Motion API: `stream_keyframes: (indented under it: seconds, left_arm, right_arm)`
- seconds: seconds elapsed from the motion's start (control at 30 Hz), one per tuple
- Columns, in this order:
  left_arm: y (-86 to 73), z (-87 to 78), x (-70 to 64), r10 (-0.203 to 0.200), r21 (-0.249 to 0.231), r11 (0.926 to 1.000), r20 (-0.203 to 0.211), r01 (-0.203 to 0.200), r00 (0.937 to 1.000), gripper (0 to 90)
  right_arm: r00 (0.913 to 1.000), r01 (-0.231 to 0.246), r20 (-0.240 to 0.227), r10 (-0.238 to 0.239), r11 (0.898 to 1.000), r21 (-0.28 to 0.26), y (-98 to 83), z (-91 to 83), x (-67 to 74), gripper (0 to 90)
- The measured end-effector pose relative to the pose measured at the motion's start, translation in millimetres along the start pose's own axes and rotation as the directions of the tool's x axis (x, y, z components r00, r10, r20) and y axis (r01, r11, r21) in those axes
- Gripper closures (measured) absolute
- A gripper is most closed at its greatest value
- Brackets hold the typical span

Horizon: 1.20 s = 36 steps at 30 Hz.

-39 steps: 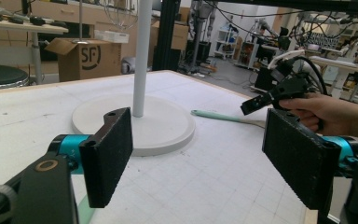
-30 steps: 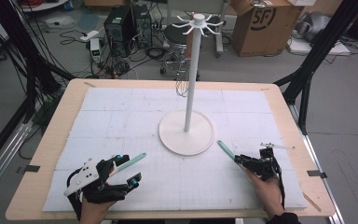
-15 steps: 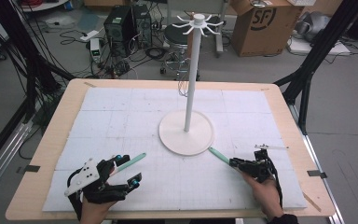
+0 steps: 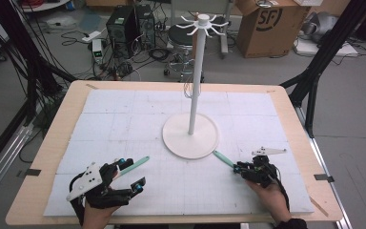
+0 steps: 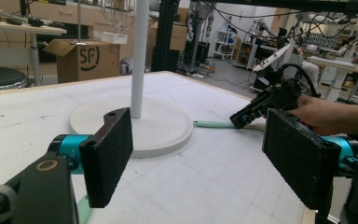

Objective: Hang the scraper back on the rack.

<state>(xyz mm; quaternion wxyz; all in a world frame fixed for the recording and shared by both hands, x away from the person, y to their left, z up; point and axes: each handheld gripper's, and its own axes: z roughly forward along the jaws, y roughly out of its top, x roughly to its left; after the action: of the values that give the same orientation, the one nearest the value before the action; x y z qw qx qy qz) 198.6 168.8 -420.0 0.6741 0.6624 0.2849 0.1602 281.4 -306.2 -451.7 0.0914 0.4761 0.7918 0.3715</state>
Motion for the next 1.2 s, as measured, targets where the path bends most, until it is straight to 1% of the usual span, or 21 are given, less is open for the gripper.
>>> stream_keyframes:
  seconds: [0.13,0.2,0.23,0.27,0.4,0.43,0.5,0.53,0.57,0.6,0.63,0.7,0.73,0.77,0.83,0.9,0.93,1.03,1.1,1.2]
  left_arm:
    - [-0.1,-0.2,0.4,0.002,0.001,1.0,-0.002,-0.002,1.0,25.1]
    - [-0.1,0.4,1.0,0.003,0.003,1.0,0.0,-0.003,1.0,25.2]
    - [-0.1,0.5,1.1,0.003,0.003,1.0,-0.001,-0.003,1.0,25.2]
    - [-0.1,0.9,0.8,0.001,0.002,1.0,0.0,-0.001,1.0,25.2]
    - [-0.1,1.3,0.4,0.0,0.004,1.0,0.001,0.0,1.0,25.2]
    - [-0.2,1.3,0.4,-0.001,0.004,1.0,0.0,0.001,1.0,25.2]
    - [-0.4,1.1,0.8,-0.002,0.003,1.0,0.001,0.002,1.0,25.2]
    - [-0.3,0.7,1.4,0.001,0.005,1.0,0.0,-0.001,1.0,25.2]
    - [-0.5,0.6,1.6,-0.001,0.003,1.0,-0.002,0.001,1.0,25.2]
    - [-0.5,0.2,2.1,0.0,0.003,1.0,0.001,0.0,1.0,25.2]
    - [-0.6,-0.2,2.3,-0.004,0.003,1.0,-0.001,0.004,1.0,25.2]
    - [-0.8,-0.7,3.1,-0.007,0.001,1.0,-0.005,0.007,1.0,25.2]
    - [-0.8,-0.8,3.5,-0.008,0.001,1.0,-0.002,0.008,1.0,25.2]
    - [-0.8,-1.0,3.9,-0.006,0.002,1.0,-0.003,0.006,1.0,25.2]
    - [-0.7,-1.3,4.0,-0.004,0.001,1.0,-0.003,0.004,1.0,25.2]
    - [-0.5,-1.0,3.5,-0.007,-0.002,1.0,-0.003,0.007,1.0,25.2]
    - [-0.4,-0.9,3.2,-0.008,-0.002,1.0,-0.003,0.008,1.0,25.2]
    - [-0.3,-0.8,2.9,-0.007,-0.001,1.0,-0.005,0.007,1.0,25.2]
    - [-0.3,-1.1,3.3,-0.006,-0.003,1.0,-0.004,0.006,1.0,25.3]
    - [-0.4,-1.6,3.7,-0.009,-0.004,0.9999,-0.007,0.009,0.9999,25.3]
  right_arm:
    - [0.9992,0.039,0.006,-0.04,0.999,0.026,3.7,0.7,0.3,75.6]
    - [0.9973,0.07,0.018,-0.071,0.997,0.039,5.0,1.1,2.2,75.6]
    - [0.9969,0.074,0.022,-0.075,0.996,0.045,5.6,1.2,3.2,75.7]
    - [0.9957,0.088,0.025,-0.089,0.995,0.046,5.9,1.4,3.6,76.0]
    - [0.9935,0.108,0.032,-0.11,0.993,0.048,5.5,0.9,4.9,77.8]
    - [0.992,0.12,0.035,-0.121,0.992,0.044,5.2,1.2,5.1,78.4]
    - [0.9912,0.123,0.044,-0.125,0.991,0.045,5.0,0.8,6.3,79.4]
    - [0.989,0.139,0.046,-0.141,0.989,0.043,4.7,0.8,7.2,80.0]
    - [0.9881,0.144,0.048,-0.146,0.989,0.04,4.8,0.8,7.2,81.1]
    - [0.9908,0.124,0.05,-0.126,0.992,0.04,4.9,0.6,7.2,81.3]
    - [0.9919,0.116,0.047,-0.118,0.992,0.039,5.0,0.3,6.6,81.3]
    - [0.9959,0.083,0.035,-0.084,0.996,0.021,3.6,-0.4,4.4,81.3]
    - [0.997,0.07,0.033,-0.07,0.998,0.01,2.3,-0.7,3.9,81.3]
    - [0.9975,0.062,0.031,-0.063,0.998,0.01,1.7,-1.6,4.2,81.2]
    - [0.999,0.04,0.022,-0.04,0.999,-0.021,0.9,-4.4,3.9,81.2]
    - [0.9995,0.033,-0.004,-0.033,0.998,-0.056,1.3,-8.1,4.0,81.2]
    - [0.9997,0.02,-0.014,-0.021,0.997,-0.076,2.1,-9.8,4.5,81.2]
    - [0.9996,0.01,-0.024,-0.012,0.995,-0.104,5.1,-12.5,6.9,81.2]
    - [0.9993,-0.003,-0.038,-0.002,0.993,-0.121,6.8,-13.6,8.3,81.2]
    - [0.9984,-0.006,-0.056,-0.002,0.989,-0.148,10.4,-15.8,11.5,81.2]
